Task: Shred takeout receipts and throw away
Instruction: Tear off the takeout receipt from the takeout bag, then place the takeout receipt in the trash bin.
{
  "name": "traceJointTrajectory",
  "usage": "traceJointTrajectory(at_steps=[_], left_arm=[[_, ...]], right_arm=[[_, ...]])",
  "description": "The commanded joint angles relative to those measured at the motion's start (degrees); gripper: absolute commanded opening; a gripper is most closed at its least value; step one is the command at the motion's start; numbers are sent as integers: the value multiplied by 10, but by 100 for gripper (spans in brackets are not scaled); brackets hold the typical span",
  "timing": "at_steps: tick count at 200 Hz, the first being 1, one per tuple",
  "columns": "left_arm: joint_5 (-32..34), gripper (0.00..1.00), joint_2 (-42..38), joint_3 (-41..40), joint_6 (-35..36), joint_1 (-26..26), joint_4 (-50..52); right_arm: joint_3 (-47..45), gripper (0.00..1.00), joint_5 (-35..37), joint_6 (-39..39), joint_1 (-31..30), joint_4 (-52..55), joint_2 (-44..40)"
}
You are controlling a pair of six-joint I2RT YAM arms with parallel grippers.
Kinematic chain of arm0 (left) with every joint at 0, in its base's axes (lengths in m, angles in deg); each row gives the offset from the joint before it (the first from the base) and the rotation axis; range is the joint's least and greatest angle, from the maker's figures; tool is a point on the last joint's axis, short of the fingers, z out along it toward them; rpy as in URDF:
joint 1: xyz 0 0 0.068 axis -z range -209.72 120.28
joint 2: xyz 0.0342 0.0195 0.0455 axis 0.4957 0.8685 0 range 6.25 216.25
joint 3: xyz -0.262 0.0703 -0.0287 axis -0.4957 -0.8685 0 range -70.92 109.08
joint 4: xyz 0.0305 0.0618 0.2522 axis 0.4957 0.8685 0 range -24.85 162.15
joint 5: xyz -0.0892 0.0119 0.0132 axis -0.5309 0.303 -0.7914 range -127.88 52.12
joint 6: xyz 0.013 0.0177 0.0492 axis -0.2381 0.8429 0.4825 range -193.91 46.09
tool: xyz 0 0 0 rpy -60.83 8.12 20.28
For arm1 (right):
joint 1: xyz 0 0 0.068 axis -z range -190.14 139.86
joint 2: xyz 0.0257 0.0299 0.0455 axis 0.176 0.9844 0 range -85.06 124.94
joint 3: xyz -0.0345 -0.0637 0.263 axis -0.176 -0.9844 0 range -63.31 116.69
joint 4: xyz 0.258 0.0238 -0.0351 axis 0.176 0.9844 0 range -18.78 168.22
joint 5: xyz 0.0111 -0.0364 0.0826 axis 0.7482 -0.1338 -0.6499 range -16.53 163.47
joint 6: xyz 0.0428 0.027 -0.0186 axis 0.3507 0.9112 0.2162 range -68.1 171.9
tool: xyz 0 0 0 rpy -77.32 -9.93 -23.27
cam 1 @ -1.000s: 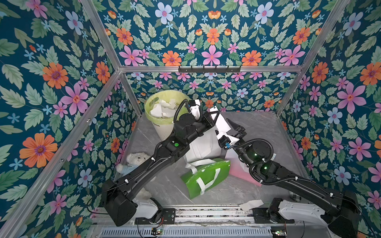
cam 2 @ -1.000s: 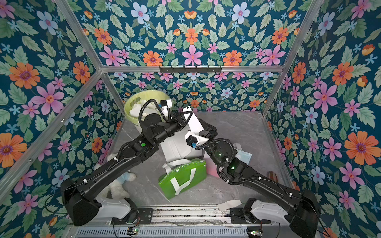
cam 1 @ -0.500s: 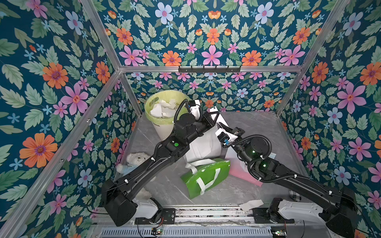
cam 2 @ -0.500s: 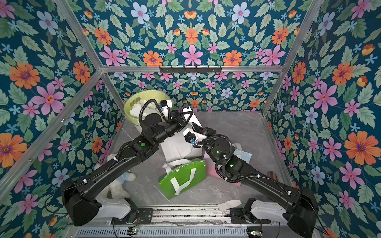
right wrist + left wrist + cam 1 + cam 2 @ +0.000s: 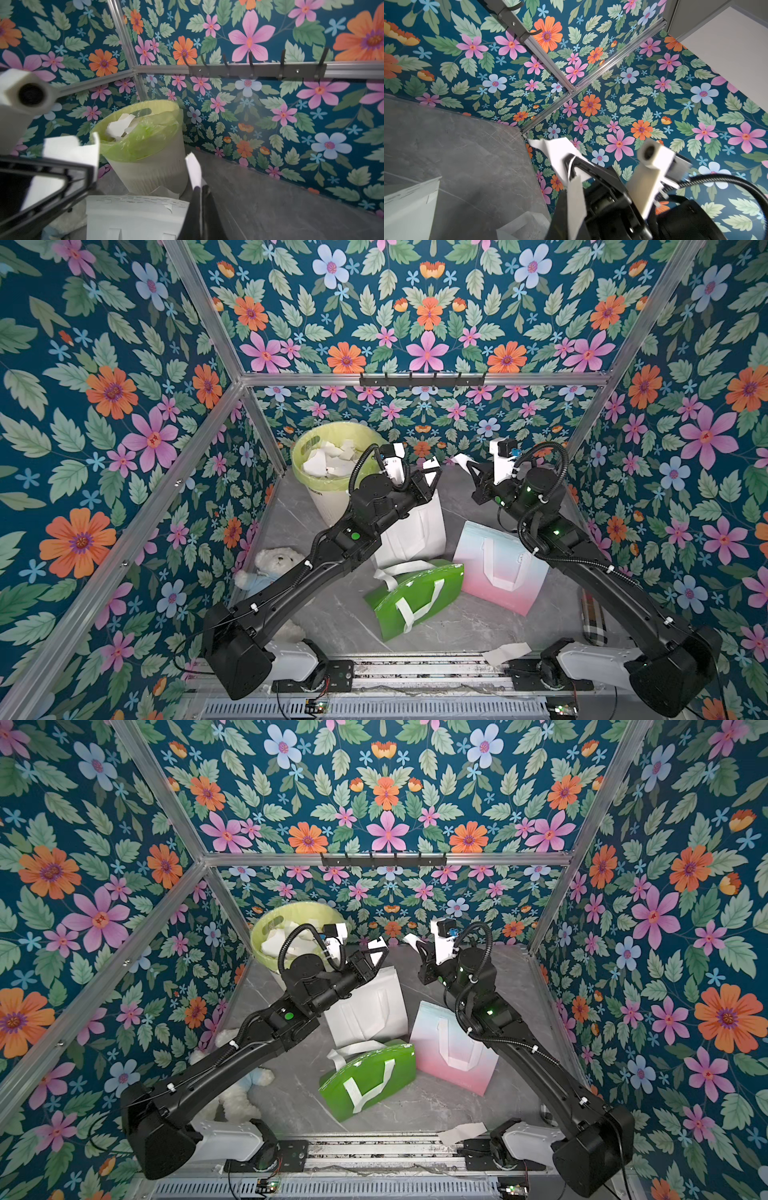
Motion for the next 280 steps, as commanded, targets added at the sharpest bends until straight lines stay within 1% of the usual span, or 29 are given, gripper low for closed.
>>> traceJointTrajectory(at_steps=[1, 13, 26, 36, 46, 58, 69, 83, 98, 119, 130, 133, 143, 146, 150, 155, 159, 163, 167, 176, 188, 205, 211, 216, 221, 234, 259, 273, 280], left_arm=[[12, 0, -17, 4, 58, -1, -7], [38, 0, -20, 22, 101, -2, 30], [61, 0, -12, 67, 142, -14, 106], [59, 0, -2, 98, 165, -38, 145], [66, 0, 7, 120, 176, -74, 174], [80, 0, 27, 151, 197, -120, 215], [65, 0, 56, 188, 202, -169, 261], [54, 0, 89, 220, 203, -224, 299], [61, 0, 114, 236, 210, -263, 316], [72, 0, 145, 244, 217, -314, 327], [47, 0, 170, 258, 211, -345, 338], [39, 0, 179, 264, 211, -353, 341], [24, 0, 205, 284, 209, -373, 358], [22, 5, 211, 291, 209, -378, 364], [17, 17, 220, 298, 209, -383, 371], [11, 35, 230, 306, 211, -387, 378], [3, 47, 235, 312, 215, -390, 382], [-3, 57, 240, 318, 218, -391, 388], [-8, 65, 244, 324, 220, -392, 395], [-13, 77, 244, 329, 223, -393, 399], [-18, 86, 231, 318, 225, -393, 384], [-19, 96, 214, 317, 224, -394, 373], [-19, 97, 211, 321, 223, -394, 372], [-20, 97, 206, 321, 220, -394, 371], [-24, 95, 202, 322, 216, -394, 370], [-46, 92, 186, 314, 213, -394, 358], [-61, 92, 150, 260, 210, -394, 296], [-78, 92, 164, 261, 216, -394, 291], [-96, 87, 181, 276, 219, -394, 301]], right_arm=[[8, 0, -34, 100, 26, -20, 2], [8, 0, -40, 91, 26, -33, 1], [19, 0, -62, 86, 20, -32, 4], [38, 0, -65, 58, -2, -14, 10], [63, 0, -47, 25, -32, 5, 23], [92, 0, -54, 17, -53, 15, 42], [115, 0, -67, 32, -61, 10, 63], [152, 0, -63, 30, -79, 15, 99], [202, 0, -58, 27, -103, 25, 142], [266, 0, -66, 42, -121, 26, 209], [296, 0, -67, 46, -128, 25, 233], [305, 0, -67, 46, -130, 24, 255], [331, 0, -66, 48, -137, 24, 284], [338, 0, -67, 49, -139, 25, 291], [346, 0, -67, 49, -140, 25, 300], [354, 0, -67, 49, -143, 25, 309], [360, 0, -66, 50, -144, 25, 316], [364, 0, -65, 49, -145, 26, 321], [365, 0, -64, 50, -145, 25, 325], [363, 0, -58, 51, -145, 22, 328], [356, 0, -44, 49, -145, 17, 327], [354, 0, -39, 45, -145, 18, 327], [354, 0, -39, 44, -146, 19, 327], [354, 0, -38, 44, -145, 18, 327], [353, 0, -37, 45, -145, 19, 326], [352, 0, -33, 45, -145, 20, 327], [349, 0, -27, 53, -145, 20, 327], [346, 0, -29, 56, -145, 15, 326], [347, 0, -29, 58, -145, 14, 327]])
